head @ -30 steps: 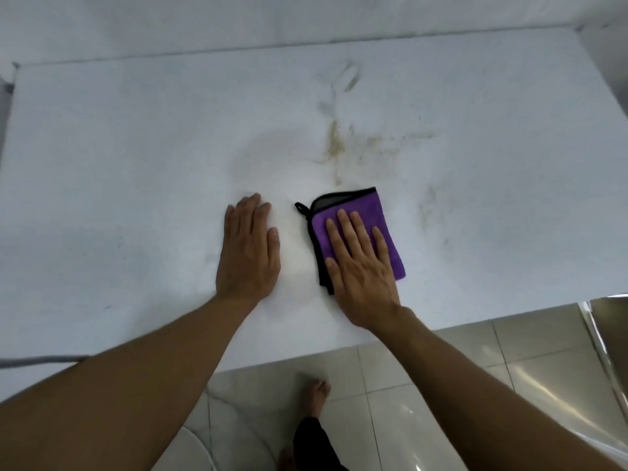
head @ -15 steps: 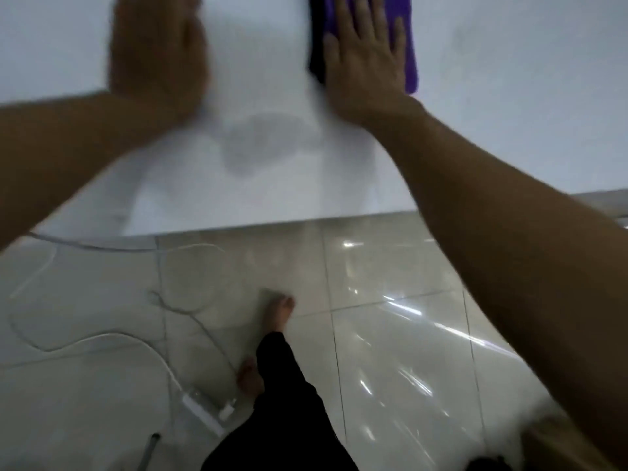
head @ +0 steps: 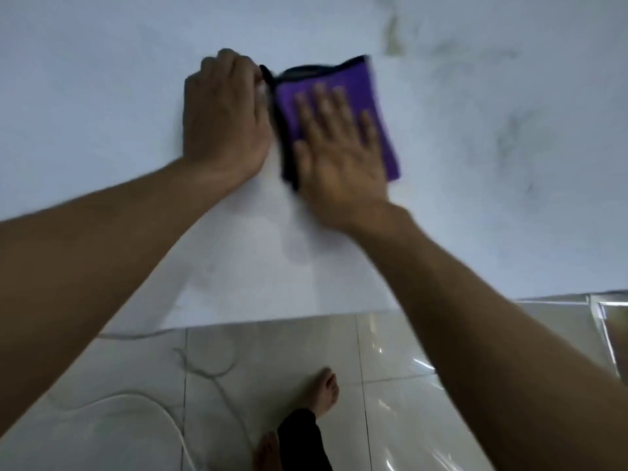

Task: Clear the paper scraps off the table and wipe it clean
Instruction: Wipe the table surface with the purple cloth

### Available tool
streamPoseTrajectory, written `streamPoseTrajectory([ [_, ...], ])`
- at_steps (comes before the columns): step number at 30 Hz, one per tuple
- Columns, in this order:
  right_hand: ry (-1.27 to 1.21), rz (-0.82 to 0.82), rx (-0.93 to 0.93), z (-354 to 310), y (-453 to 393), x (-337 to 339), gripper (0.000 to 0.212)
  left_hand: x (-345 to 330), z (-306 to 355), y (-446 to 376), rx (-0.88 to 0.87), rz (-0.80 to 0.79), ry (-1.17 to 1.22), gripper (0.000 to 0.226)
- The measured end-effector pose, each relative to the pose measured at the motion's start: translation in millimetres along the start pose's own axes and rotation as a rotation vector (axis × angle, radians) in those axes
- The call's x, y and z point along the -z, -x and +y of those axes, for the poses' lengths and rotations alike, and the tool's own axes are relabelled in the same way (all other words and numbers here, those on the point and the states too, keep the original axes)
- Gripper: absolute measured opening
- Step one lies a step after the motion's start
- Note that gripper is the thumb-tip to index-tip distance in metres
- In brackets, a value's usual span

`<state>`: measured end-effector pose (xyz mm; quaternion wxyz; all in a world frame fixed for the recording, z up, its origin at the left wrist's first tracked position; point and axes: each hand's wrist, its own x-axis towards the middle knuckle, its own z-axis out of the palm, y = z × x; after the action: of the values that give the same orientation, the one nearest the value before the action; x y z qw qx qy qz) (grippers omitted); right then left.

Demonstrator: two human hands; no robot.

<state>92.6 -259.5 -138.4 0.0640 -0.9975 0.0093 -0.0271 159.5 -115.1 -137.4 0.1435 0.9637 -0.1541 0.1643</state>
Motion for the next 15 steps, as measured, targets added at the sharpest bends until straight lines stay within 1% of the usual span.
streamPoseTrajectory([
  [2,-0.038,-0.059,0.156,-17.2,-12.3,-2.1,0.058,-1.9,-3.5,-20.9,0.050,-0.017,-0.022,0.034],
  [3,-0.041,-0.087,0.195,-12.6,-26.6,0.1,0.057,-5.6,-8.9,-29.8,0.060,-0.015,-0.020,0.035],
  [4,-0.034,-0.105,0.193,-1.0,-44.0,2.6,0.057,-8.9,-16.8,-38.3,0.057,0.003,0.002,0.036],
  [6,-0.014,-0.106,0.078,33.1,-70.4,7.1,0.056,-15.6,-34.3,-52.2,0.071,0.039,0.044,0.040],
  [8,-0.026,-0.089,-0.116,61.8,-73.8,7.4,0.057,-20.3,-46.1,-60.2,0.060,0.033,0.081,0.041],
  [10,-0.013,-0.035,-0.233,64.4,-59.8,3.4,0.059,-25.8,-47.4,-62.5,0.040,-0.012,0.100,0.042],
  [11,0.003,-0.005,-0.246,53.6,-49.9,0.7,0.062,-28.0,-45.9,-61.0,0.031,-0.028,0.111,0.043],
  [13,-0.012,0.019,-0.174,22.7,-41.2,-1.2,0.063,-29.5,-44.2,-60.6,0.029,-0.036,0.132,0.044],
  [15,-0.061,-0.028,-0.009,-5.6,-49.9,0.2,0.060,-26.2,-43.6,-62.3,0.030,-0.034,0.159,0.043],
])
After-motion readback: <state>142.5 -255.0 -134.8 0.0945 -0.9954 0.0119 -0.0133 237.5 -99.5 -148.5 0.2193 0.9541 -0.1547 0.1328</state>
